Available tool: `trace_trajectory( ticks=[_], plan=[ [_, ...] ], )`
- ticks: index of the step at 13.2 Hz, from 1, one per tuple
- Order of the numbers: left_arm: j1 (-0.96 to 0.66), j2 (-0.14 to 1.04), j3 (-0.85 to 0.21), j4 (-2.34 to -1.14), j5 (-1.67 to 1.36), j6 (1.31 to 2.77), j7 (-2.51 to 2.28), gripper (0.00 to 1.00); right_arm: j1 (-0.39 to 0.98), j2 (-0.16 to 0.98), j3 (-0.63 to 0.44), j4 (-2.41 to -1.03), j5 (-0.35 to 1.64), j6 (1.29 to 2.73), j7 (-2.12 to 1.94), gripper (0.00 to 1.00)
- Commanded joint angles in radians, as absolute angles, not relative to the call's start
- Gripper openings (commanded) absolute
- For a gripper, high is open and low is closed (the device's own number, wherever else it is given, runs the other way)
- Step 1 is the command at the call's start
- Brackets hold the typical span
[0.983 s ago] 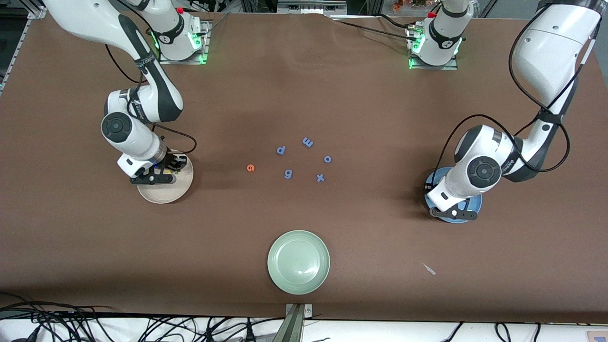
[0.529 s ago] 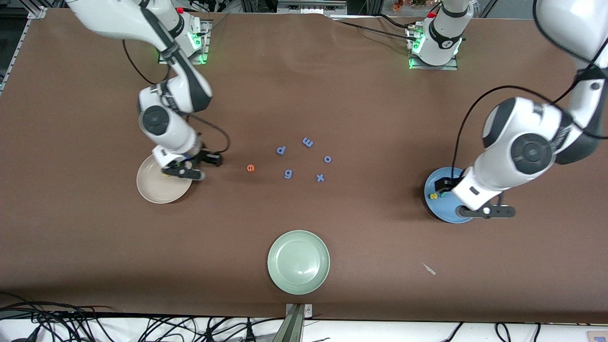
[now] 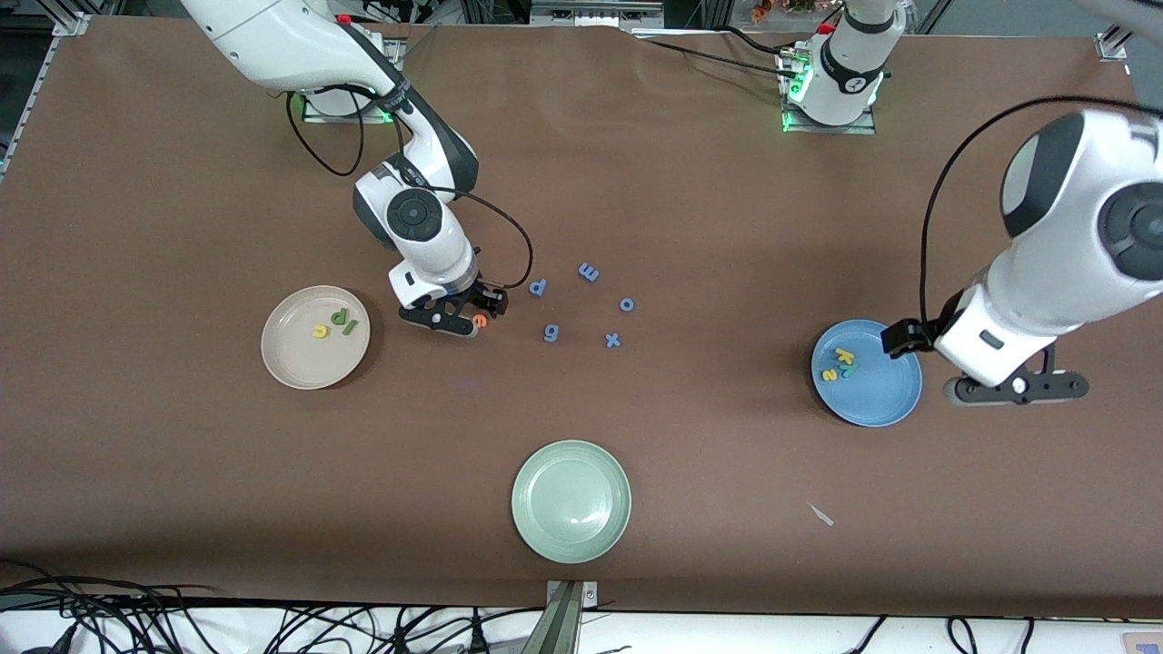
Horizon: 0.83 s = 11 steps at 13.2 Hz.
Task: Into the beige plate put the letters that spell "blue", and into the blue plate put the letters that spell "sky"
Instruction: 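Return the left arm to rest while the right gripper grasps the orange e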
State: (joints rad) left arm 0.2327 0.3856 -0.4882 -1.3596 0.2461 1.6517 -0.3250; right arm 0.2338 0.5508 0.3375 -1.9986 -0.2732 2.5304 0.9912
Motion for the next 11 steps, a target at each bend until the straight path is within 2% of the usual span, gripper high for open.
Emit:
trace_trajectory(
  ticks=[1,3,4,6,7,9,11],
  plan=[
    [0.140,0.249,-0.297,-1.404,0.062,1.634,-0.284,1.00,0.232,0.587,0.339,-2.003,-0.308,2.598,1.009,0.75],
    [0.060,0.157,-0.171,-1.468,-0.005,1.635,-0.223,1.00,0.232,0.589,0.339,-2.011,-0.321,2.615,1.009,0.74],
    [0.049,0.097,-0.160,-1.536,0.003,1.646,-0.153,1.00,0.232,0.589,0.339,-2.011,-0.322,2.615,1.008,0.73],
    [0.009,-0.007,-0.117,-1.678,0.005,1.704,-0.133,1.00,0.232,0.589,0.339,-2.013,-0.383,2.615,1.006,0.65],
    [0.002,-0.030,-0.098,-1.710,0.005,1.718,-0.133,1.00,0.232,0.595,0.337,-2.013,-0.418,2.615,1.008,0.60],
    [-0.002,-0.047,-0.091,-1.727,0.005,1.710,-0.133,1.00,0.232,0.595,0.337,-2.011,-0.423,2.615,1.008,0.47],
    [0.009,-0.029,-0.092,-1.691,0.005,1.655,-0.132,1.00,0.232,0.595,0.336,-2.013,-0.425,2.615,1.006,0.35]
  ],
)
